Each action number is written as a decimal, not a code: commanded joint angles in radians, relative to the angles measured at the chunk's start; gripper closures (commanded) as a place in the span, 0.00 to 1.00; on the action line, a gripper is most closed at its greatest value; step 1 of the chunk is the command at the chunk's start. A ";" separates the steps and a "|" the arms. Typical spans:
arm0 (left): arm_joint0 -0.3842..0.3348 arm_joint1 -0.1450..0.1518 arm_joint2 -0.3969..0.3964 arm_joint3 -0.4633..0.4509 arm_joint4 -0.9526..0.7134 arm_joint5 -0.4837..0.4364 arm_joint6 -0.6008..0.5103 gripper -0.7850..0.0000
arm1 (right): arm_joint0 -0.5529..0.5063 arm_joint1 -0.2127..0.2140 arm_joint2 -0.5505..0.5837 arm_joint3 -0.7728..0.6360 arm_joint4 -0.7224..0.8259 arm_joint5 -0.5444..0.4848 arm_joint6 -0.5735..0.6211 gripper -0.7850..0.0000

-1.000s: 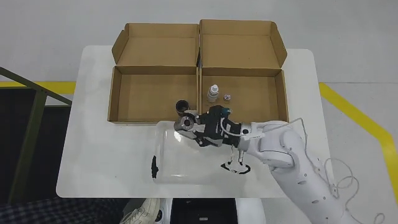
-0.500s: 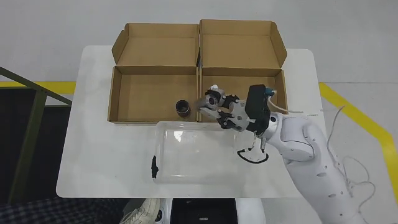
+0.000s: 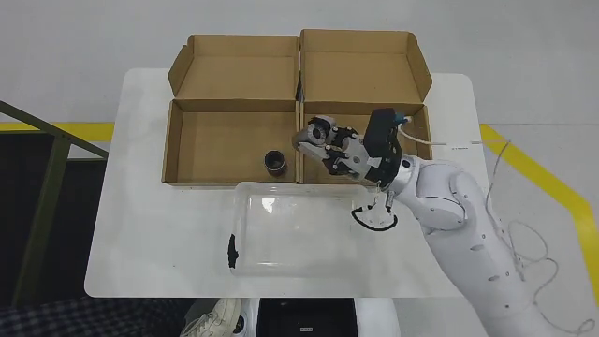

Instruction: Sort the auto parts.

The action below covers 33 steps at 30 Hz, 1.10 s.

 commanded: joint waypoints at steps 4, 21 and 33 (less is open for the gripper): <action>0.000 0.000 0.000 0.000 0.000 0.000 0.000 0.00 | 0.066 -0.014 -0.062 0.042 -0.072 0.062 -0.007 1.00; 0.000 0.000 0.000 0.000 0.000 0.000 0.000 0.00 | 0.268 -0.093 -0.302 0.264 -0.201 0.248 -0.026 1.00; 0.000 0.000 0.000 0.000 0.000 0.000 0.000 0.00 | 0.352 -0.147 -0.403 0.391 -0.289 0.404 0.037 1.00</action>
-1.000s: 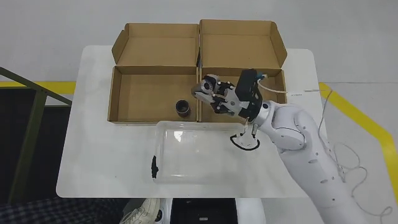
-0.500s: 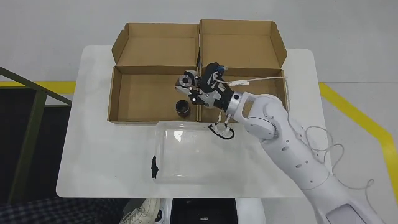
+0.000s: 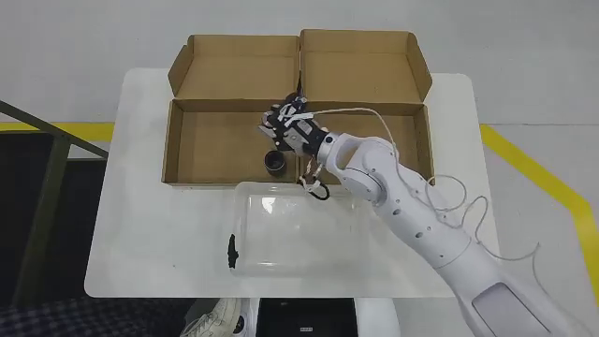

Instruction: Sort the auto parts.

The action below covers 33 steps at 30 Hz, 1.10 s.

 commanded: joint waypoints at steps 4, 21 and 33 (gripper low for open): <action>0.000 0.000 0.000 0.000 0.000 0.000 0.000 0.00 | 0.024 -0.021 -0.029 0.034 -0.019 0.052 0.051 1.00; 0.000 0.000 0.000 0.000 0.000 0.000 0.000 0.00 | 0.091 -0.087 -0.096 0.175 -0.043 0.114 0.156 0.91; 0.000 0.000 0.000 0.000 0.000 0.000 0.000 0.00 | 0.106 -0.117 -0.105 0.207 -0.068 0.118 0.207 0.65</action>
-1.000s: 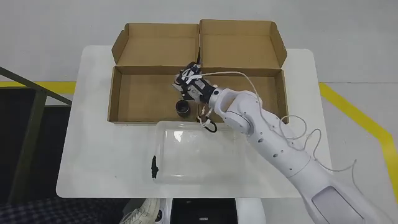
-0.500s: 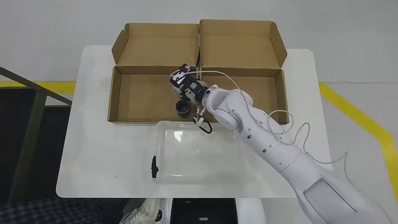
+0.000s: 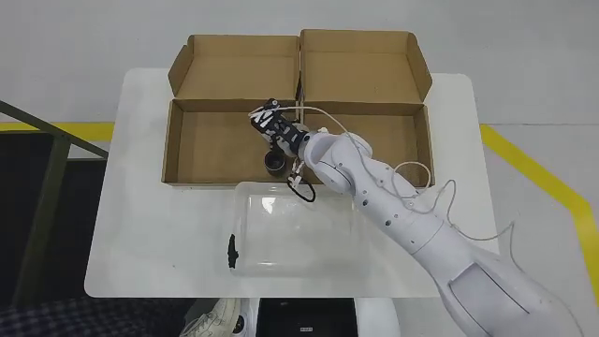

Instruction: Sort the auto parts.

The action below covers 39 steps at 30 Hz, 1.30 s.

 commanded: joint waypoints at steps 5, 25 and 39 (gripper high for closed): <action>0.000 0.000 0.000 0.000 0.000 0.000 0.000 0.00 | 0.001 -0.010 0.006 0.005 -0.008 -0.006 0.012 0.62; 0.000 0.000 0.000 0.000 0.000 0.000 0.000 0.00 | -0.263 0.068 0.215 -0.455 -0.179 -0.101 -0.061 0.35; 0.000 0.000 0.000 0.000 0.000 0.000 0.000 0.00 | -0.584 0.147 0.521 -0.698 -0.298 -0.193 -0.299 0.22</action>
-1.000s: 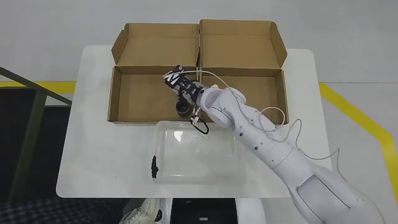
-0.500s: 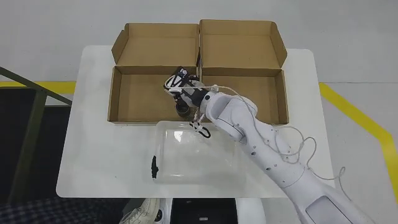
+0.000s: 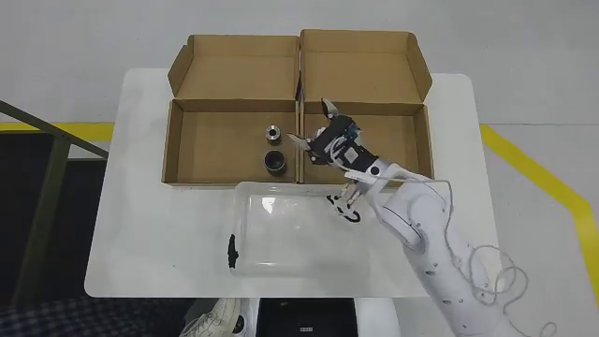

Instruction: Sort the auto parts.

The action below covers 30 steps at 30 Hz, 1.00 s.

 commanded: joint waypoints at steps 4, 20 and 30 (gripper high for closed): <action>0.000 0.000 0.000 0.000 0.000 0.000 0.000 0.00 | -0.095 0.019 0.108 -0.039 -0.018 -0.024 -0.079 0.00; 0.000 0.000 0.000 0.000 0.000 0.000 0.000 0.00 | -0.358 0.053 0.356 -0.069 0.007 -0.016 -0.304 0.00; 0.000 0.000 0.000 0.000 0.000 0.000 0.000 0.00 | -0.491 0.064 0.465 -0.060 0.020 0.002 -0.425 0.00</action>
